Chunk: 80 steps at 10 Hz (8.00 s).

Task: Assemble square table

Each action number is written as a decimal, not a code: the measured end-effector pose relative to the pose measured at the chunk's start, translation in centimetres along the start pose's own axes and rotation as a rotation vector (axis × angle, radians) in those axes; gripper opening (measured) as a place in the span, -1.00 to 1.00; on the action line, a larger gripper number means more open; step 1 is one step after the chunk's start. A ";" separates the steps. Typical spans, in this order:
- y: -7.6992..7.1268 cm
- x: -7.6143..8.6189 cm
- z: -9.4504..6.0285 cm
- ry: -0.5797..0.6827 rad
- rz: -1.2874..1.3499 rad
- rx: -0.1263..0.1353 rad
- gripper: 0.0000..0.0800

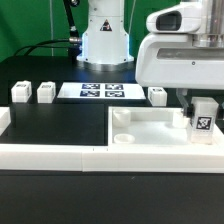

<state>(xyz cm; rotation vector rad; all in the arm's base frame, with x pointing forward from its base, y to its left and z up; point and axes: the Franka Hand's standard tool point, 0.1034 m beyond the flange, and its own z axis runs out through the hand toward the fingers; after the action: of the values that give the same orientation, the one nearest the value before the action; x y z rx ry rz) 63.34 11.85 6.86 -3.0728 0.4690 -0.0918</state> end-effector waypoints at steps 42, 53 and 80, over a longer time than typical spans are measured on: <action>1.0 -1.8 -4.4 -0.053 1.174 0.074 0.62; 0.6 -6.5 -3.7 0.023 0.492 0.087 0.62; 8.4 -23.5 3.5 -0.885 -0.280 -0.145 0.62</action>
Offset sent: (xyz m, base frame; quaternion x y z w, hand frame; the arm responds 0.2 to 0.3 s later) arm 0.0005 -0.0070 -0.0026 -0.0555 0.0150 0.3662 0.9288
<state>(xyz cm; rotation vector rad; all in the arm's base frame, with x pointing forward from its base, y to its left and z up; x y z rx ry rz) 38.63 10.96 1.81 -2.8650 -0.0107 1.2622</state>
